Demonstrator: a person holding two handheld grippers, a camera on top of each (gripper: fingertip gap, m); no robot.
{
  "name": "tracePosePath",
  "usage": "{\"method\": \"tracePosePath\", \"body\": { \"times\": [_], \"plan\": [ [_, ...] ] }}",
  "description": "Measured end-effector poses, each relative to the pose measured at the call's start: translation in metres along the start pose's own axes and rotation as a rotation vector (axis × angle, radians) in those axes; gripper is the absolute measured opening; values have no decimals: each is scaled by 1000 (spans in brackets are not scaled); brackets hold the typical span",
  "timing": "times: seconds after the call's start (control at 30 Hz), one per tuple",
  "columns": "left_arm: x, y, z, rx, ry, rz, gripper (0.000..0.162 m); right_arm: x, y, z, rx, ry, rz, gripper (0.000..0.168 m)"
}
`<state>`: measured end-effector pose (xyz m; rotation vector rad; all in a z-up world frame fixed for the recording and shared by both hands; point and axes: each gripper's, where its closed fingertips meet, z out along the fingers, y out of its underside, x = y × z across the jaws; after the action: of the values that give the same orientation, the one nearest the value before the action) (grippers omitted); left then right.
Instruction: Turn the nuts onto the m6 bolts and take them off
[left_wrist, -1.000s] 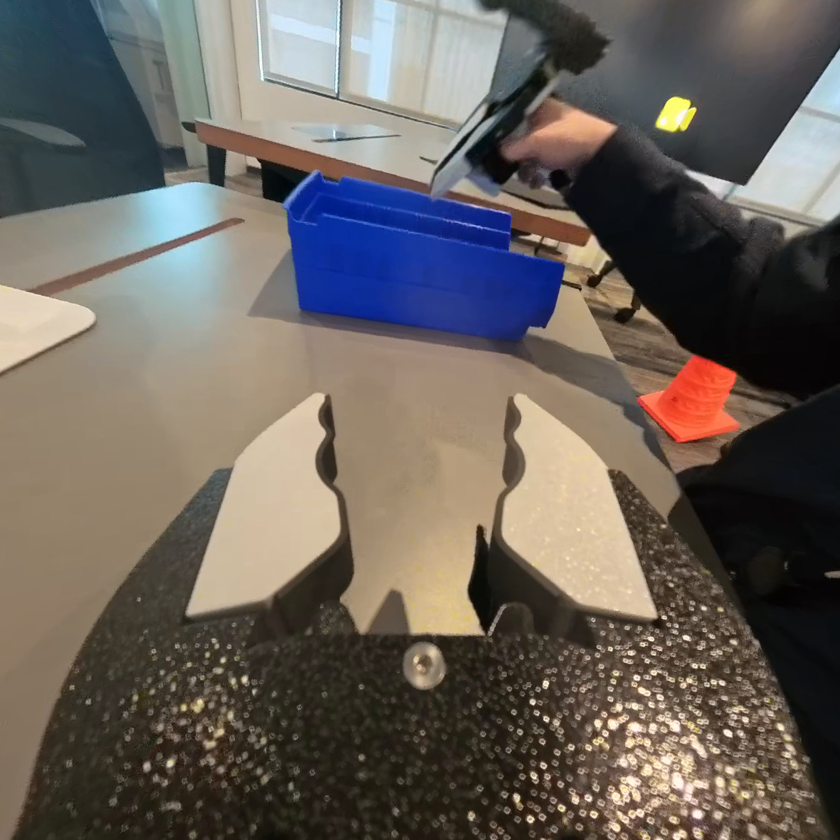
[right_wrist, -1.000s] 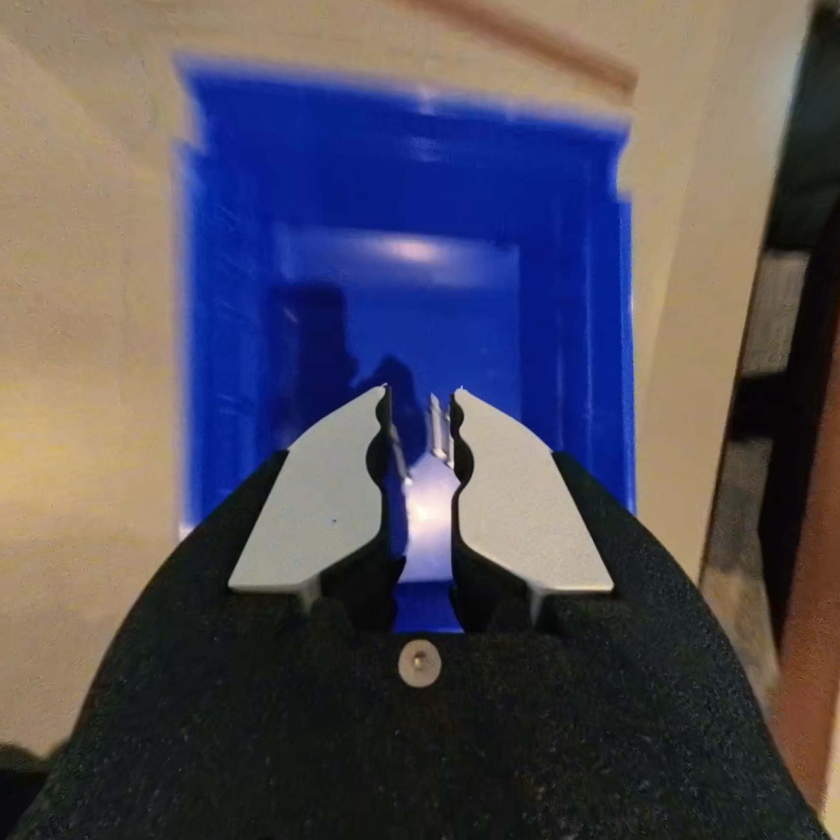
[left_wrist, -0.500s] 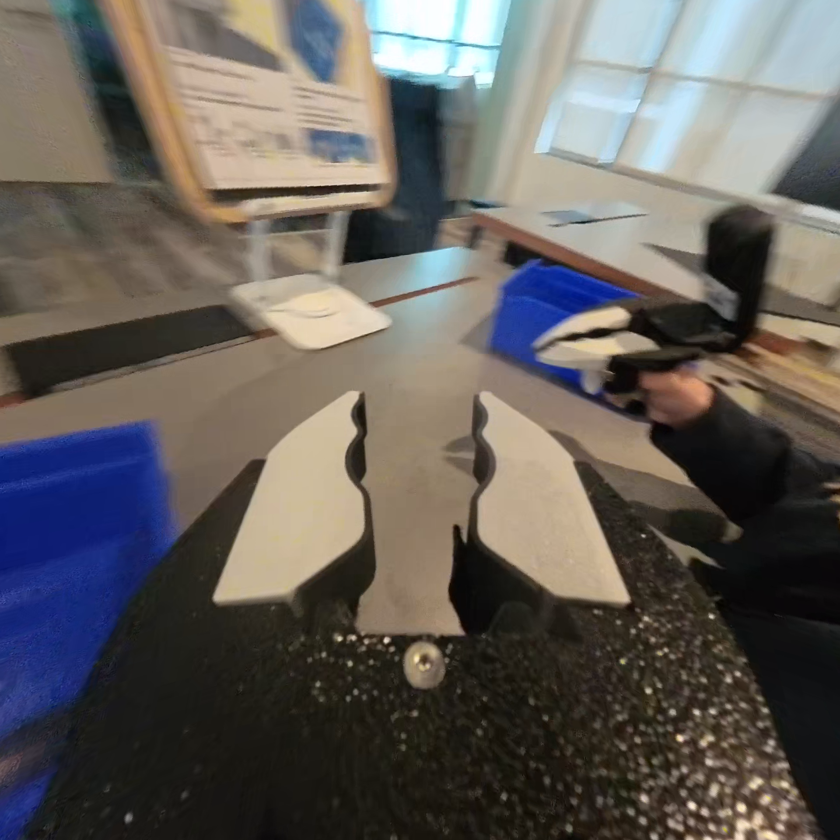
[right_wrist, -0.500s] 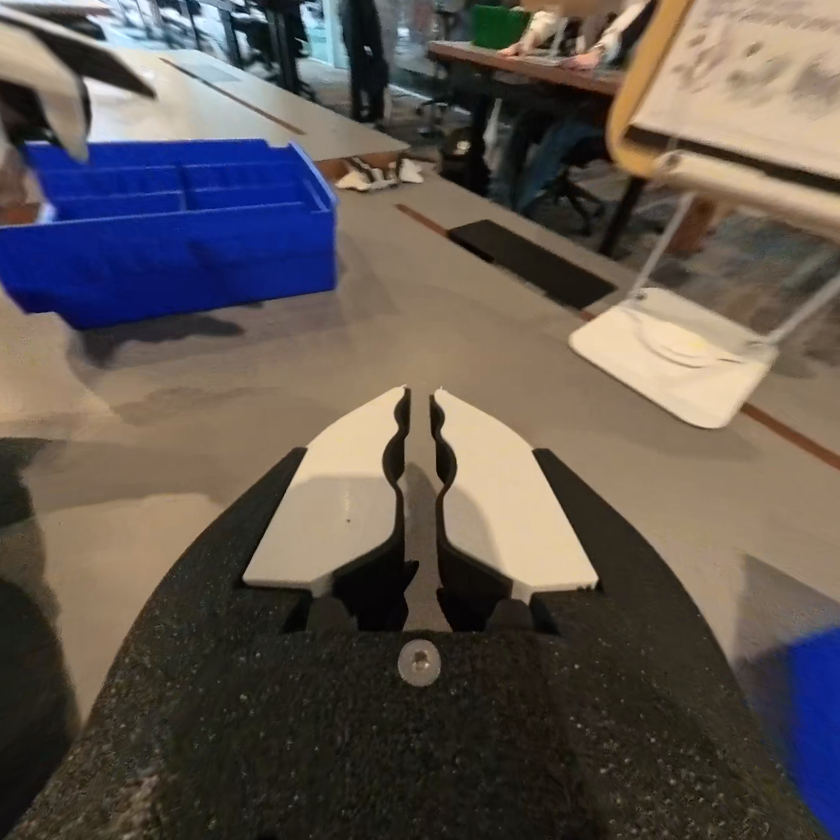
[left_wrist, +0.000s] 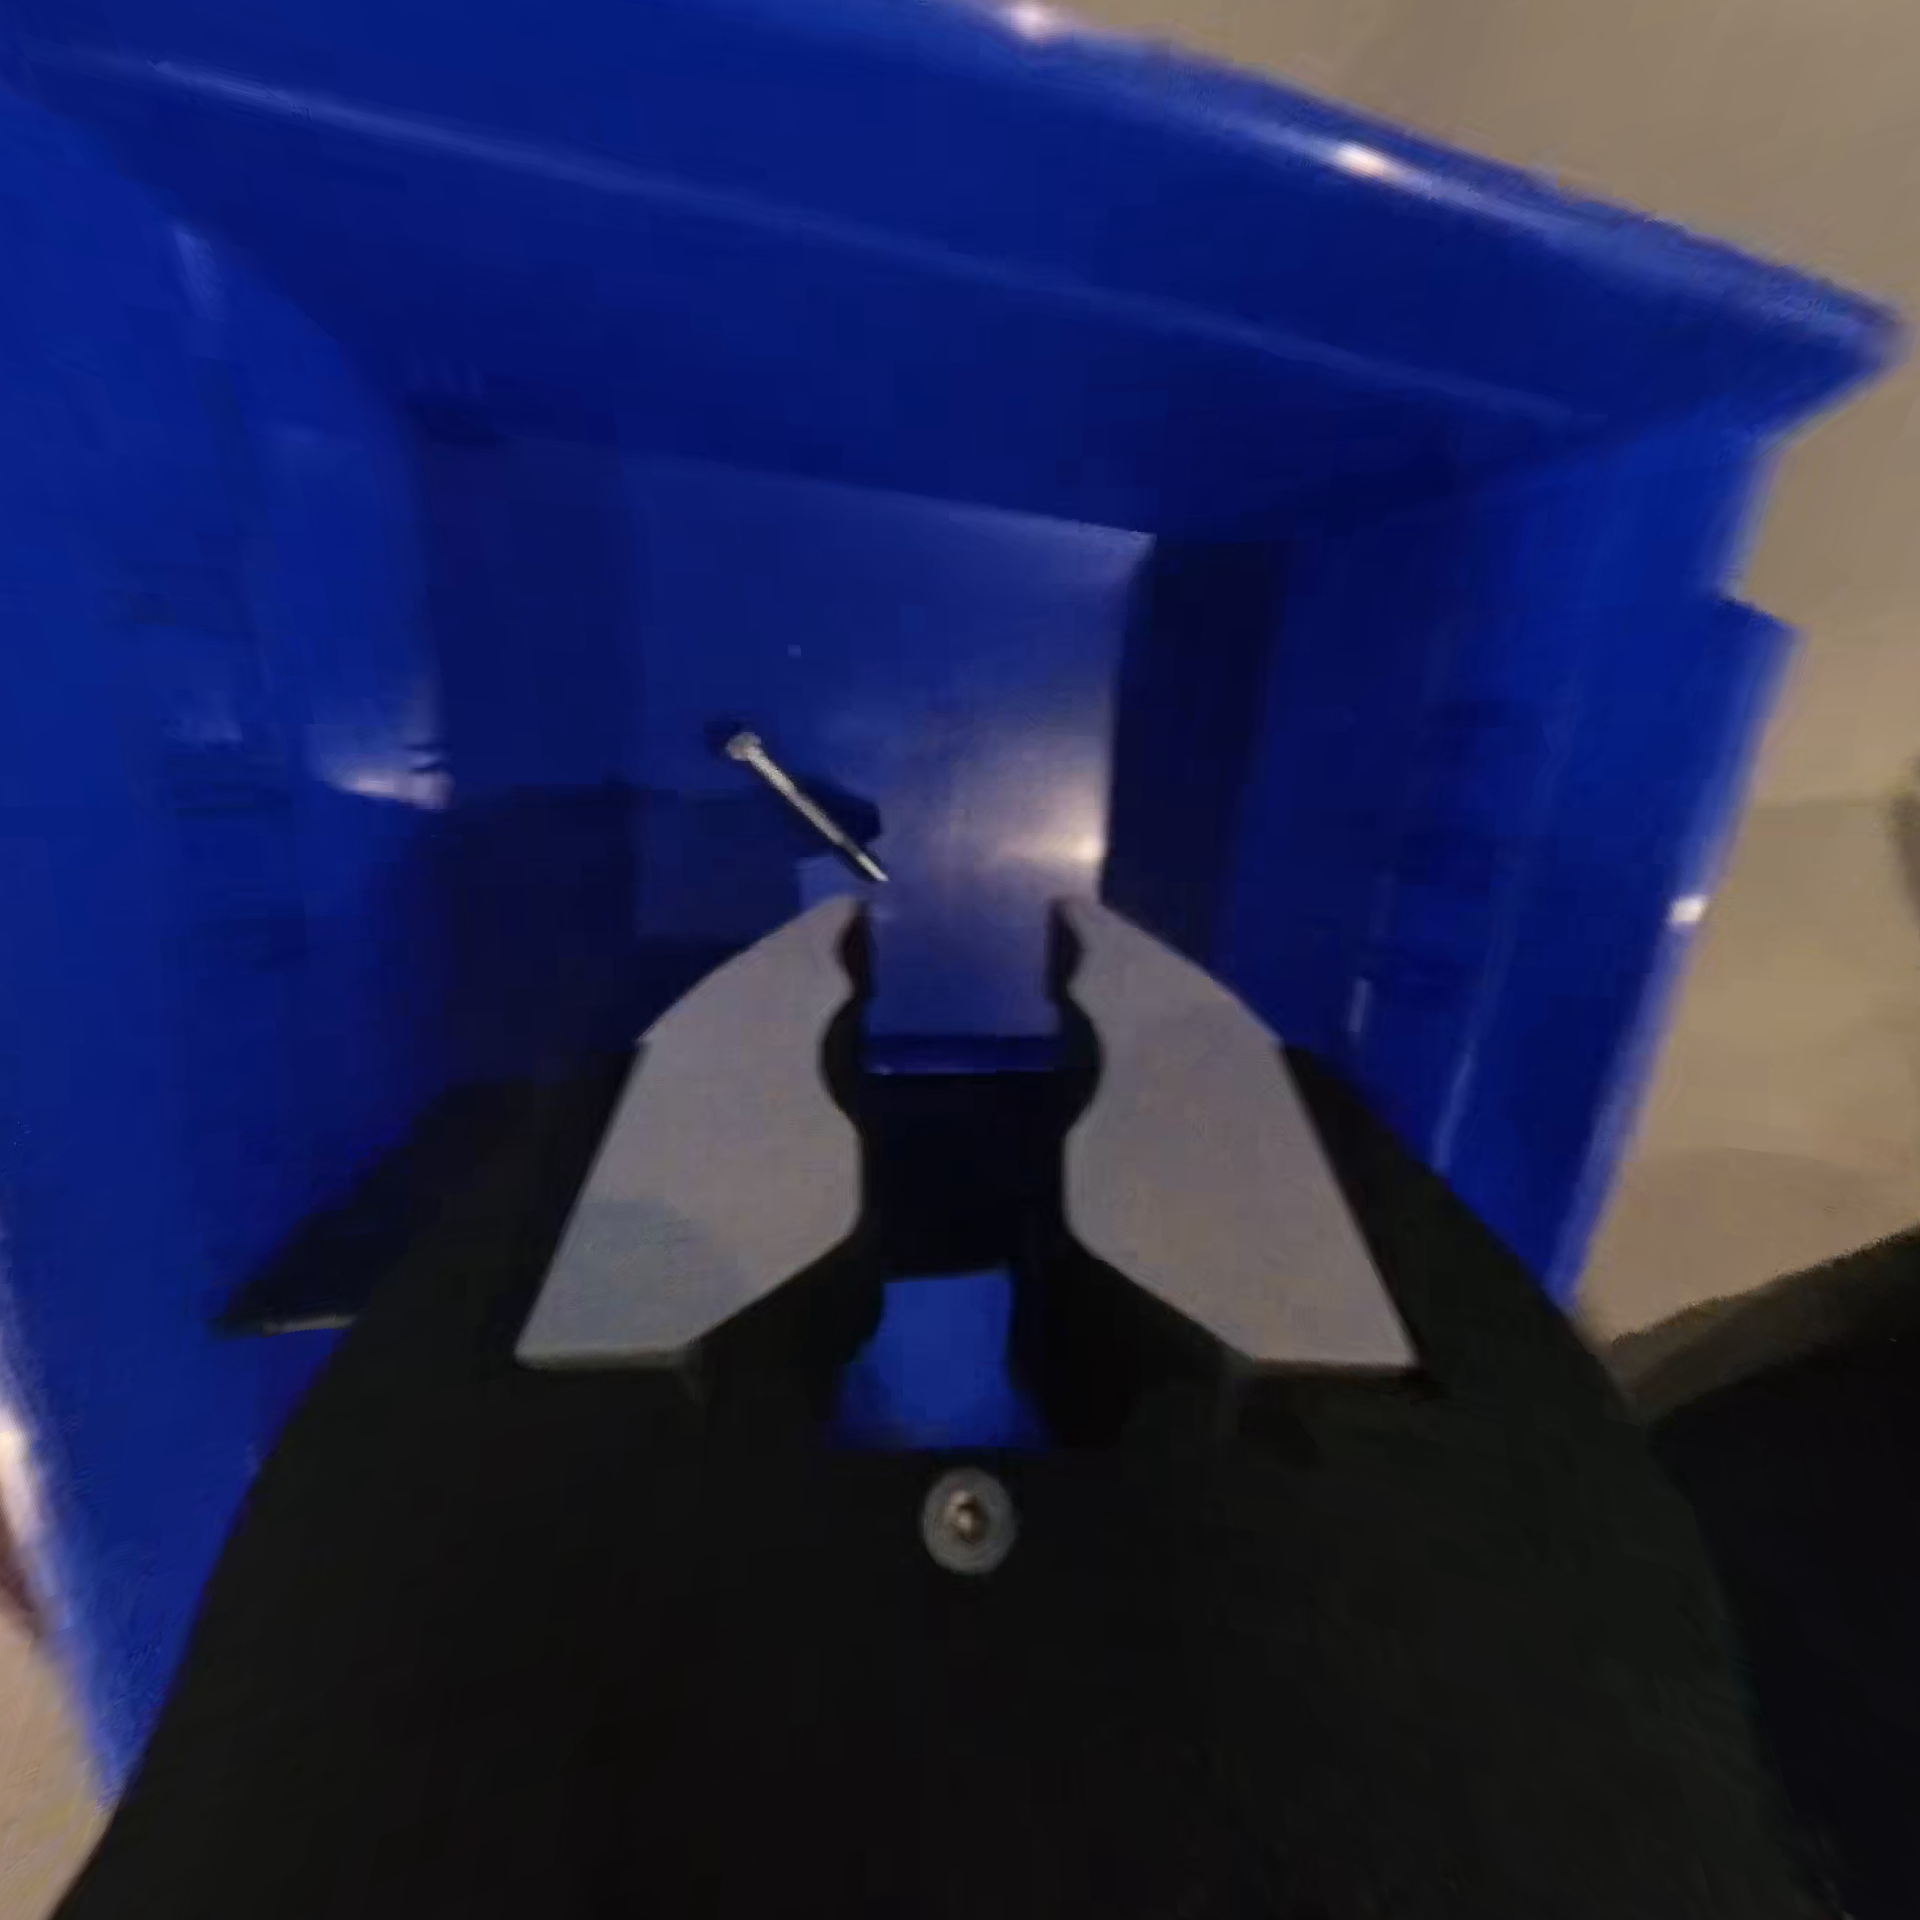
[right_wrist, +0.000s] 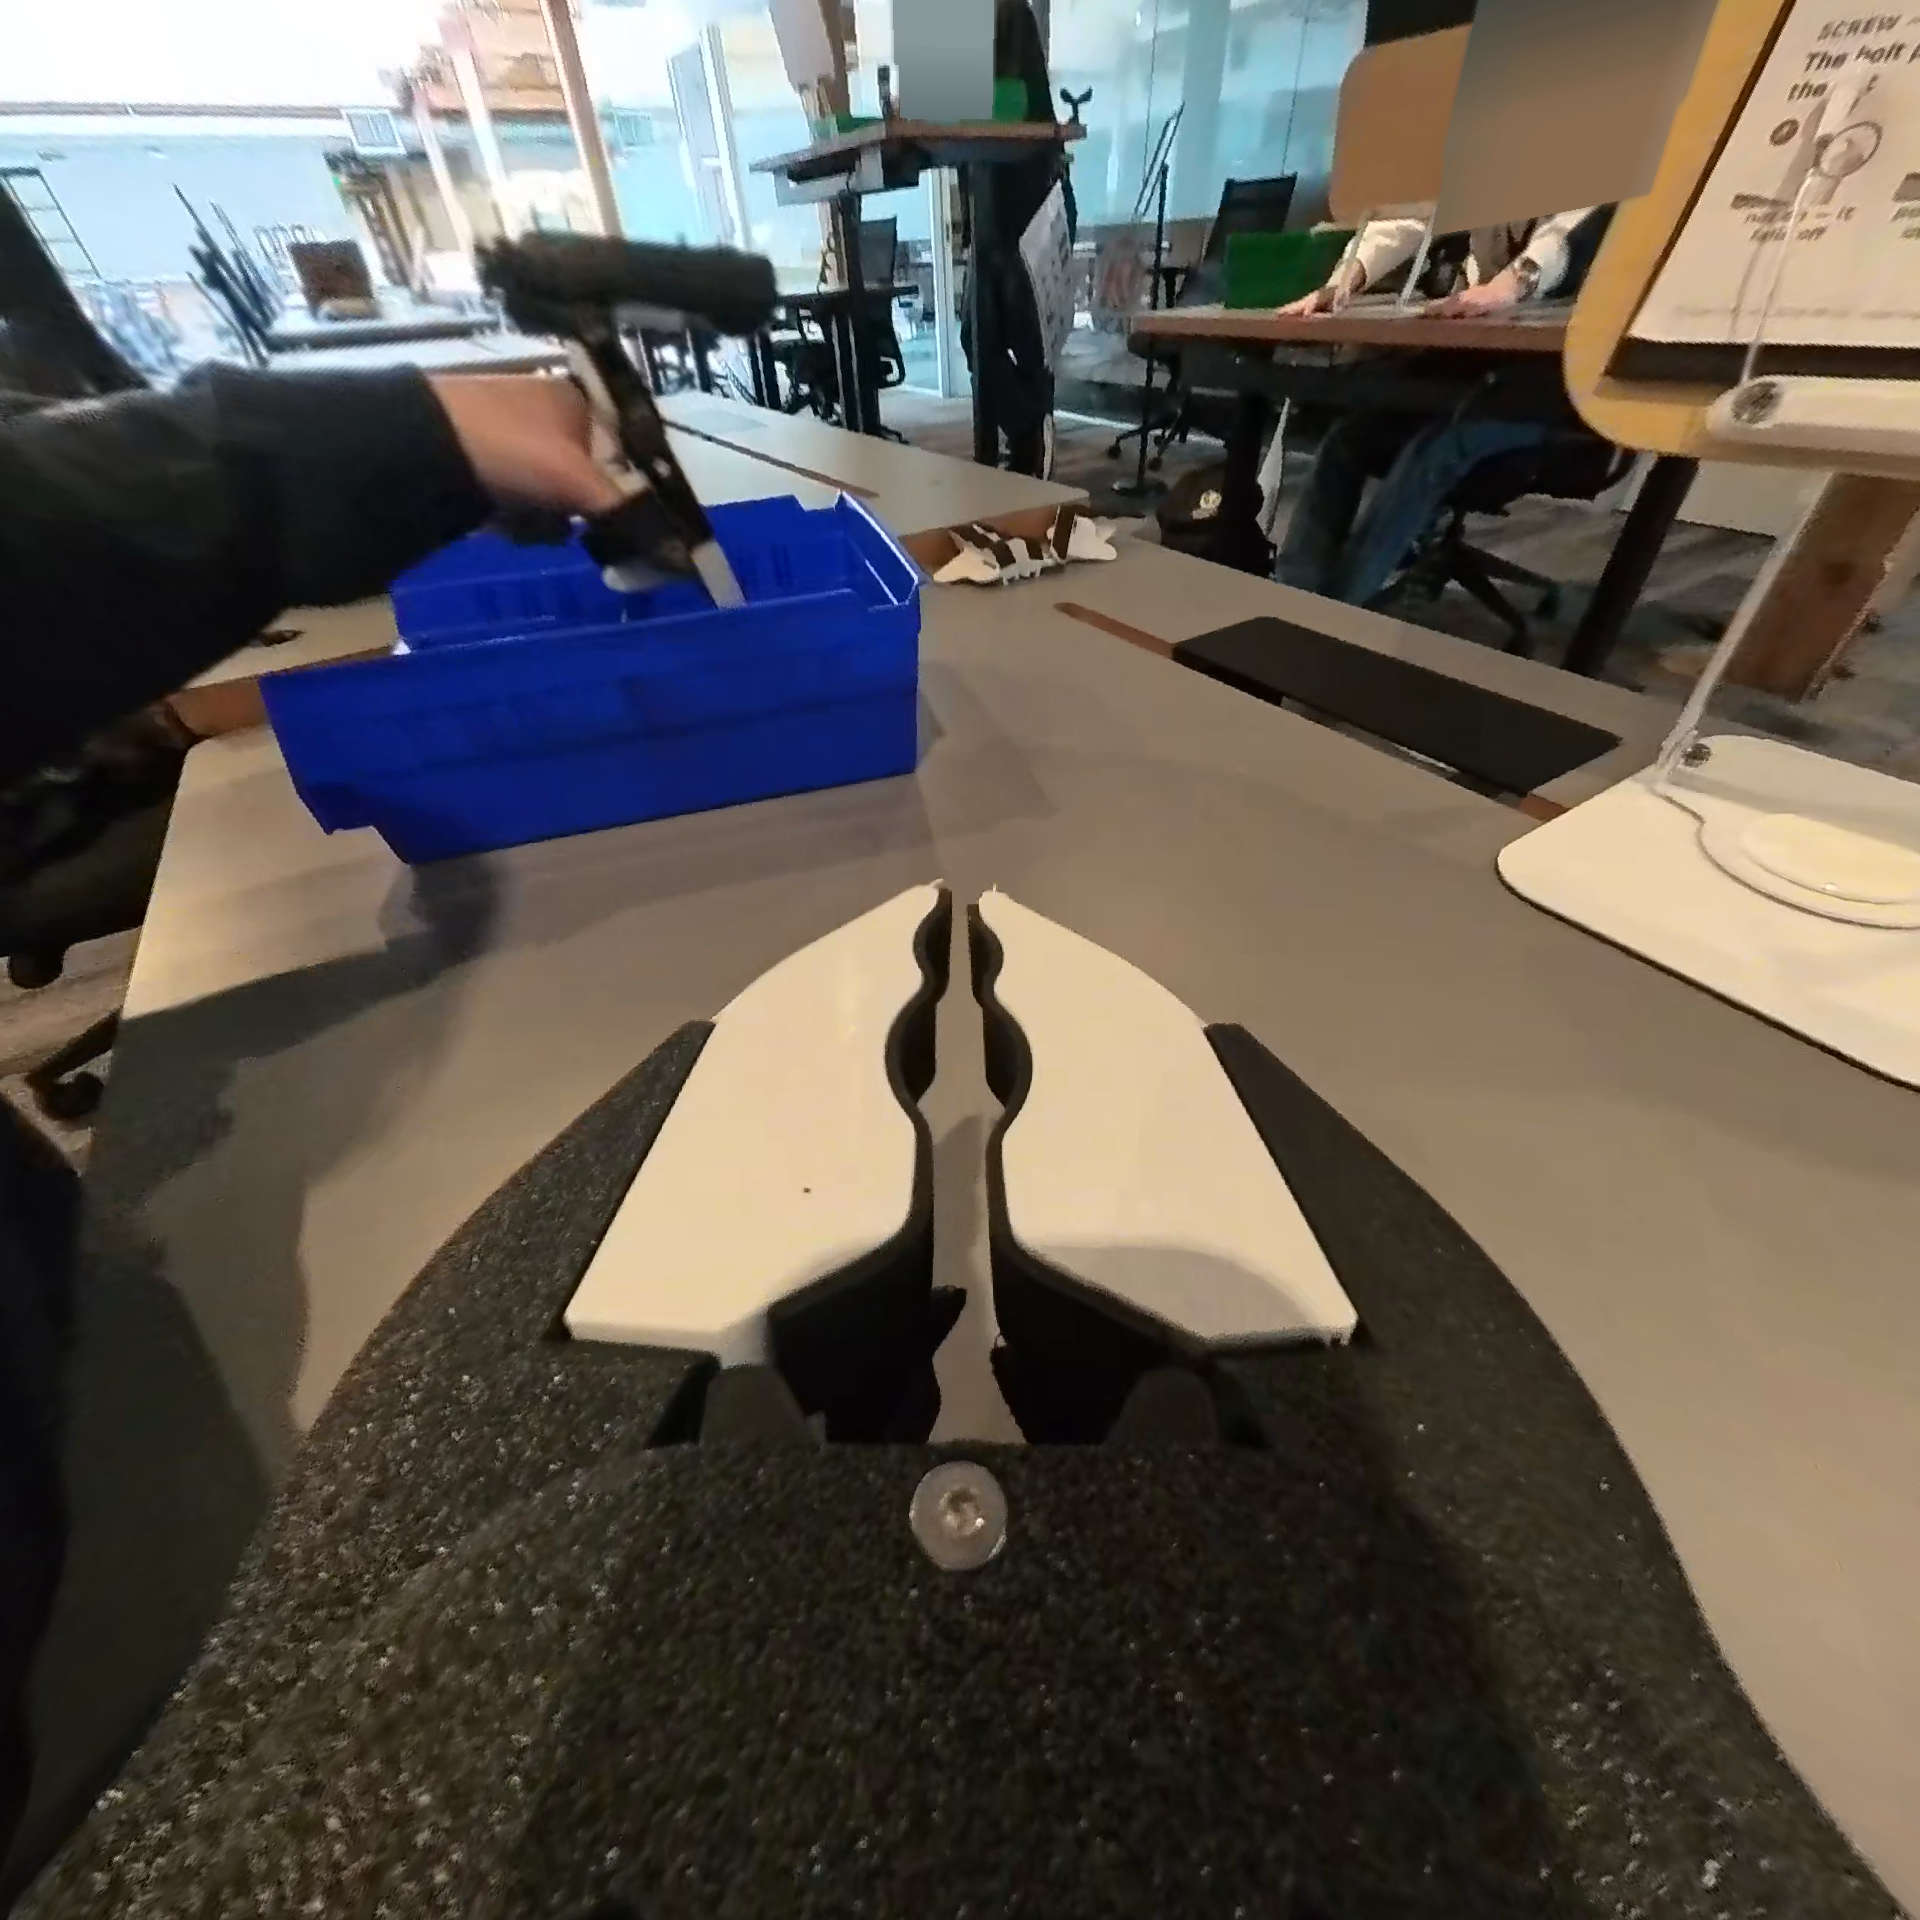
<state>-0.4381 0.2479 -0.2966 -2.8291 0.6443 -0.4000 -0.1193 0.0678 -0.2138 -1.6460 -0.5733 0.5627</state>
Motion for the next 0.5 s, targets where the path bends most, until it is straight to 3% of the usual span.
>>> {"method": "tracePosePath", "body": {
  "times": [0.13, 0.3, 0.5],
  "plan": [
    [-9, -15, 6, -36, -87, -45, 27, 0, -2, -6, 26, -21, -10, 3],
    [-10, -5, 28, -188, -101, -115, 34, 1, -6, -15, 67, -32, -13, 3],
    [-21, 0, 38, -247, -155, -178, 24, -3, -13, -25, 124, -62, -11, 3]
  ]
}}
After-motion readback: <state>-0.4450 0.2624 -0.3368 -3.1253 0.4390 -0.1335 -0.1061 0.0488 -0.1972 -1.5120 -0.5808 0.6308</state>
